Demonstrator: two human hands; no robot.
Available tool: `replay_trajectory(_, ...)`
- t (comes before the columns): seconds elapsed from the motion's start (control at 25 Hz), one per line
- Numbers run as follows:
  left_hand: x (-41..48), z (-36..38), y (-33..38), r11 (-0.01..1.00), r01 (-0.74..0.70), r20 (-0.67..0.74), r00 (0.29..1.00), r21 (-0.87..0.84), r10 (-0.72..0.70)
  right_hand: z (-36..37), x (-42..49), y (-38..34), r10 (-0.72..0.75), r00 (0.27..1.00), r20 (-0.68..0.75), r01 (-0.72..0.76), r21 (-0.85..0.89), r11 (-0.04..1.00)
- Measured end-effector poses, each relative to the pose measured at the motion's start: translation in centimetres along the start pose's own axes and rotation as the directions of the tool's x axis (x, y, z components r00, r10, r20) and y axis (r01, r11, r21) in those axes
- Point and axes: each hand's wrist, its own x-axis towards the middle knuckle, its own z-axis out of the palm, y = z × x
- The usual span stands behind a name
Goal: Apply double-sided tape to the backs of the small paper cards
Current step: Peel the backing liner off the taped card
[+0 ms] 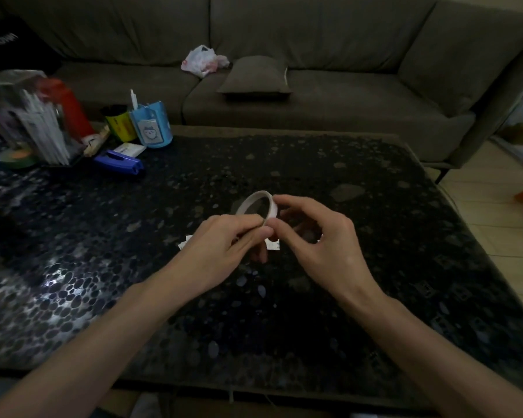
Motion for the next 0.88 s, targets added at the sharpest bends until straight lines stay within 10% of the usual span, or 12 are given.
replay_trajectory(0.4, 0.0, 0.4, -0.3, 0.996, -0.055, 0.05, 0.997, -0.066, 0.059, 0.2, -0.4, 0.0, -0.071, 0.991, -0.118, 0.066, -0.048, 0.997)
replay_trajectory(0.88, 0.2, 0.7, 0.1, 0.999, -0.031, -0.069, 0.997, -0.039, 0.028, -0.1, 0.7, -0.1, 0.268, 0.959, 0.086, -0.281, 0.341, 0.897)
